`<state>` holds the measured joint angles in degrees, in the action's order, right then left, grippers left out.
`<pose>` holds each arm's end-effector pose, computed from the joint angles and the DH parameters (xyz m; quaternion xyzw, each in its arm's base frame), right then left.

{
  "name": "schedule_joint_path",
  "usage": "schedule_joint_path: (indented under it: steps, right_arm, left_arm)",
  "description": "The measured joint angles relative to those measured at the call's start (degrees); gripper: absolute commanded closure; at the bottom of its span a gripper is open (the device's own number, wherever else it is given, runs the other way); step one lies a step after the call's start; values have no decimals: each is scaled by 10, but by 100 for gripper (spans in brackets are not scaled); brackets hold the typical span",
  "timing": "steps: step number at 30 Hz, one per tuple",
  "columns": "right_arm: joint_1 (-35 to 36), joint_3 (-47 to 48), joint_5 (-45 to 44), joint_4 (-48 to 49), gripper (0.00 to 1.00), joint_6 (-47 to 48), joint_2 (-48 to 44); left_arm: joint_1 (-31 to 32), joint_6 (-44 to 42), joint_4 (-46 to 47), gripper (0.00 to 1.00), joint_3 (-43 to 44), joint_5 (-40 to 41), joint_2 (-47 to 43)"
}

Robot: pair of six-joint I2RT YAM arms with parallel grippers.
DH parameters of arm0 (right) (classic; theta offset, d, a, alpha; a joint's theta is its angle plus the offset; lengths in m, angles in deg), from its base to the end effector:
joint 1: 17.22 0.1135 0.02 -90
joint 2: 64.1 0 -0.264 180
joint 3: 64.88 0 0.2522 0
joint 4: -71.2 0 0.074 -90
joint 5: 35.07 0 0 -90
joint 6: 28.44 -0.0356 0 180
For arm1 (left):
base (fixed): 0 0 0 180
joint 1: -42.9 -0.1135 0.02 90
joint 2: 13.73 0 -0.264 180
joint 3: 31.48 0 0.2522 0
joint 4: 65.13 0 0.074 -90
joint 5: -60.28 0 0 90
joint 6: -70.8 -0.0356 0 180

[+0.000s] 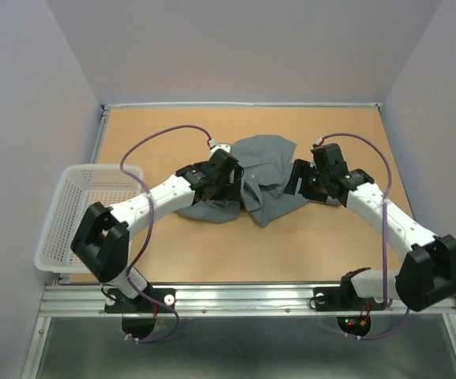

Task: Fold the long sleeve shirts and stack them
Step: Move the shirt to the center of the board, then flatten the shirt out

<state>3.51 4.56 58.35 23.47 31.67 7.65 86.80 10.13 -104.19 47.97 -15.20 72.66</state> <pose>0.2421 0.0939 0.2701 0.0648 0.9372 0.1714 0.2968 0.2433 -0.2217 0.2685 0.0697 0.9183 -0.1276 0.3682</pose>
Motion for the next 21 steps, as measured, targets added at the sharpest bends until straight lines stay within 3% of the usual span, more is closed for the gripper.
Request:
schedule_joint_path:
  steps: [4, 9, 21]
  right_arm:
    - [0, 0, -26, 38, 27, -17, 65]
    - [0, 0, -59, 79, 28, -36, 139]
    - [0, 2, -78, 148, 30, -35, 244]
  left_arm:
    - [4, -67, 9, 1, 46, -9, 55]
    - [4, -89, 40, 1, 77, -6, 61]
    - [26, -153, 96, 1, 43, -51, 60]
